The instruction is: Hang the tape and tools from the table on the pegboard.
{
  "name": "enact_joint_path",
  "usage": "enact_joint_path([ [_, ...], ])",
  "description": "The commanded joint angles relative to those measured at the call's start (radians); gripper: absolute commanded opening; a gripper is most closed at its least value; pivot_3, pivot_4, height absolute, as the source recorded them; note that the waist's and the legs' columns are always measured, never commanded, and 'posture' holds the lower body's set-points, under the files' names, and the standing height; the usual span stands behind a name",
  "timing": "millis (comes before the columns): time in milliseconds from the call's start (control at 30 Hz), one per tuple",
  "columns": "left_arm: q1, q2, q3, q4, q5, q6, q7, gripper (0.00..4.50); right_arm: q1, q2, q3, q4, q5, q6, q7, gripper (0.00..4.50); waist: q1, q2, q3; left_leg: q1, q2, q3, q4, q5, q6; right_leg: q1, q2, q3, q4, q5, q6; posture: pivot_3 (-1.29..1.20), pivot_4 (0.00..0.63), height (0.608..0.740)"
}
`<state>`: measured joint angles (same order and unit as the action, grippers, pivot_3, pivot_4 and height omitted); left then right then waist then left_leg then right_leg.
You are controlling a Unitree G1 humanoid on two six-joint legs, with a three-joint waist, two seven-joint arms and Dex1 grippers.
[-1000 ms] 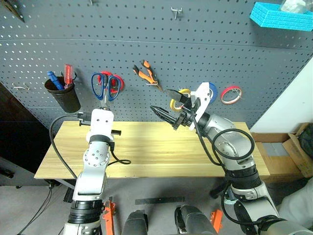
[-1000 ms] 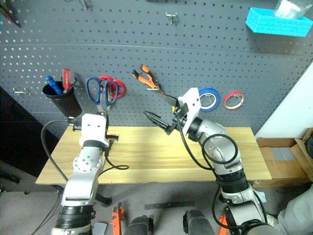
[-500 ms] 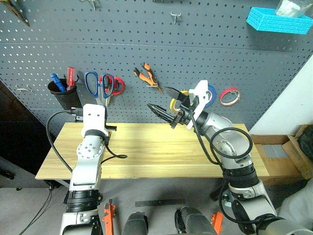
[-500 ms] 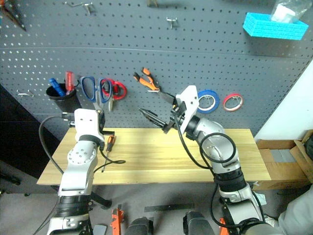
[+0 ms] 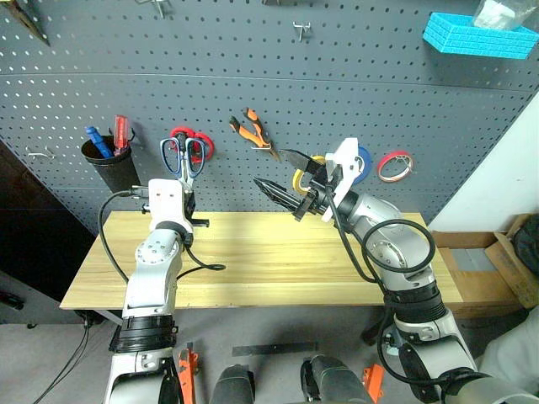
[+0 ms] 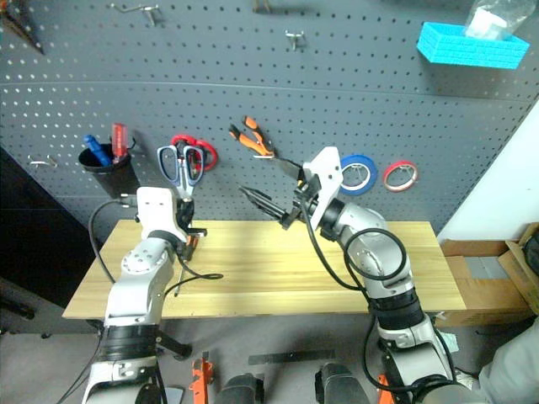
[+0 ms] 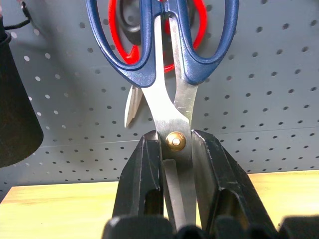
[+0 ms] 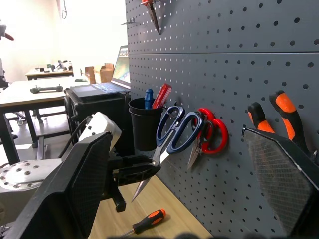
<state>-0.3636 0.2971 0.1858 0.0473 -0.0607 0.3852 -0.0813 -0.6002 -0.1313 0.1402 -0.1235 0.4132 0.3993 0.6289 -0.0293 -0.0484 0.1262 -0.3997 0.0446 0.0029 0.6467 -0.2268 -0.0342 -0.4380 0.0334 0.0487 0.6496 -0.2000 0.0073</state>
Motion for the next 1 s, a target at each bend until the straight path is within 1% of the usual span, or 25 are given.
enact_joint_path([
  [33,-0.051,0.021,0.013,0.003,-0.007,-0.020,-0.011,0.84,-0.018,0.002,-0.013,-0.023,0.002,-0.012,-0.007,4.50,0.000,0.000,0.000,0.000,0.000,0.000,0.000,0.000,0.000,0.000,0.000,0.000,0.000,0.000,0.000,0.01,0.068,0.740],
  [67,-0.058,0.022,0.014,0.007,-0.011,-0.024,-0.015,1.23,-0.017,0.002,-0.014,-0.024,0.002,-0.011,-0.008,4.50,0.000,0.000,0.000,0.000,0.000,0.000,0.000,0.000,0.000,0.000,0.000,0.000,0.000,0.000,0.000,0.01,0.069,0.740],
  [133,-0.064,0.025,0.009,0.010,-0.009,-0.032,-0.019,1.83,-0.015,0.003,-0.014,-0.028,0.004,-0.009,-0.011,4.50,0.000,0.000,0.000,0.000,0.000,0.000,0.000,0.000,0.000,0.000,0.000,0.000,0.000,0.000,0.000,0.01,0.070,0.740],
  [200,-0.063,0.022,0.009,0.009,-0.009,-0.032,-0.017,2.55,-0.013,0.003,-0.015,-0.032,0.005,-0.008,-0.013,4.50,0.000,0.000,0.000,0.000,0.000,0.000,0.000,0.000,0.000,0.000,0.000,0.000,0.000,0.000,0.000,0.01,0.072,0.740],
  [233,-0.063,0.020,0.009,0.009,-0.009,-0.032,-0.015,2.81,-0.012,0.004,-0.015,-0.033,0.005,-0.007,-0.014,4.50,0.000,0.000,0.000,0.000,0.000,0.000,0.000,0.000,0.000,0.000,0.000,0.000,0.000,0.000,0.000,0.01,0.072,0.740],
  [400,-0.058,0.016,0.008,0.004,-0.008,-0.032,-0.011,4.47,-0.010,0.000,-0.014,-0.037,0.005,-0.006,-0.018,4.50,-0.001,0.000,0.000,0.000,0.000,0.000,0.000,0.000,0.000,0.000,0.000,0.000,0.000,0.000,0.000,0.00,0.075,0.740],
  [600,-0.046,0.011,0.012,-0.011,-0.016,-0.029,-0.012,4.47,-0.006,-0.003,-0.016,-0.046,0.020,0.003,-0.016,4.50,-0.001,0.000,0.000,0.000,0.000,0.000,0.000,0.000,0.000,0.000,0.000,0.000,0.000,0.000,0.000,0.01,0.083,0.740],
  [733,-0.024,0.021,0.025,-0.034,-0.030,-0.016,-0.023,4.47,-0.001,0.004,-0.021,-0.064,0.062,0.025,-0.001,4.50,-0.001,0.000,0.000,0.000,0.000,0.000,0.000,0.000,0.000,0.000,0.000,0.000,0.000,0.000,0.000,0.01,0.088,0.740],
  [867,0.048,0.045,0.041,-0.074,-0.027,0.007,-0.034,4.47,0.010,-0.003,-0.009,-0.082,0.075,0.043,0.005,4.50,-0.003,0.000,0.000,0.001,0.000,0.000,0.000,0.000,0.000,0.000,0.000,0.000,0.000,0.000,0.000,0.01,0.096,0.740],
  [1000,0.140,0.069,0.061,-0.110,-0.030,0.050,-0.040,4.47,0.029,-0.028,0.046,-0.066,0.007,0.043,0.005,4.50,-0.003,0.001,0.001,0.001,0.001,0.000,0.000,0.000,0.000,0.000,0.000,0.000,0.000,-0.001,-0.001,0.02,0.119,0.740],
])
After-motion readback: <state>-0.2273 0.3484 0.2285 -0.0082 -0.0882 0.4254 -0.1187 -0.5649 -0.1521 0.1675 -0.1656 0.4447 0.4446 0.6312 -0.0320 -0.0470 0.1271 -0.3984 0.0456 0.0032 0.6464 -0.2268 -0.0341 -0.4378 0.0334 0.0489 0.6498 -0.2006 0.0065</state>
